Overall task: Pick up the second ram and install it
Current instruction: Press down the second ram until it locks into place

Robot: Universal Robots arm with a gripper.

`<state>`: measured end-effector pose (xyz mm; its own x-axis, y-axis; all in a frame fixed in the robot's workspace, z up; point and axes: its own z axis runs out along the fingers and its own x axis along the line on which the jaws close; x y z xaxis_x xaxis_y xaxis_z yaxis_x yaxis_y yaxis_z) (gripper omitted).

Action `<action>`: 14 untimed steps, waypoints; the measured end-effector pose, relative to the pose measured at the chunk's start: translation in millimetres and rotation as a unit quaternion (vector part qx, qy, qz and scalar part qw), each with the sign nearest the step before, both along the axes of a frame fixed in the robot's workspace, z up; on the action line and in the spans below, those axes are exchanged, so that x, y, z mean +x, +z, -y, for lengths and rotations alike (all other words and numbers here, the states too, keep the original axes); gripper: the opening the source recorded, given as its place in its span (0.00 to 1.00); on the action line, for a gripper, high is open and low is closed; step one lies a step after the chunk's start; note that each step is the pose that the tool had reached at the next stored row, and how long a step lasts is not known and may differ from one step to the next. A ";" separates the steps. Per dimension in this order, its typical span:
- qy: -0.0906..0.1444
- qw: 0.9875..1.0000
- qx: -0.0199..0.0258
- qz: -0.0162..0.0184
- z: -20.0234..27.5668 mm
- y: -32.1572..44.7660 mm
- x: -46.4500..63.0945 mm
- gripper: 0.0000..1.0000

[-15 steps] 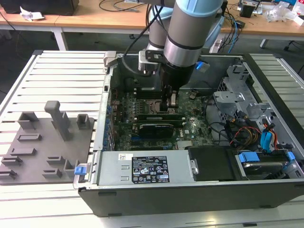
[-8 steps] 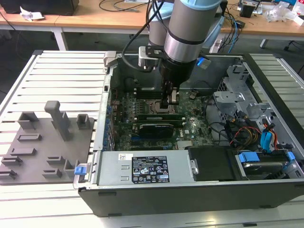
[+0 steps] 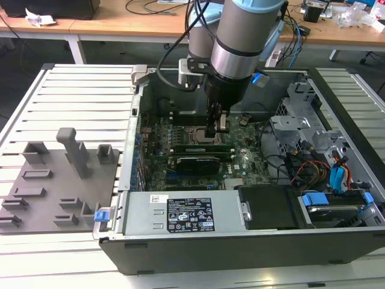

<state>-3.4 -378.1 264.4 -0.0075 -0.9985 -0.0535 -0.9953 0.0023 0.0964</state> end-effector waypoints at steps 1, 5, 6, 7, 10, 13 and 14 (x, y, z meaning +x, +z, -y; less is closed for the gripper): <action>0.000 1.000 0.000 -0.003 -0.1 -2.3 14.8 0.11; 0.000 1.000 0.000 -0.005 0.0 -14.5 32.9 0.11; 0.000 1.000 0.000 -0.005 -0.1 -16.3 34.4 0.11; 0.000 1.000 0.000 -0.005 -0.1 -19.1 35.6 0.11; 0.001 1.000 0.000 -0.005 -0.1 -27.6 35.9 0.11; 0.001 1.000 0.000 -0.005 0.0 -33.3 35.9 0.11; 0.001 1.000 0.000 -0.005 0.0 -35.7 36.0 0.11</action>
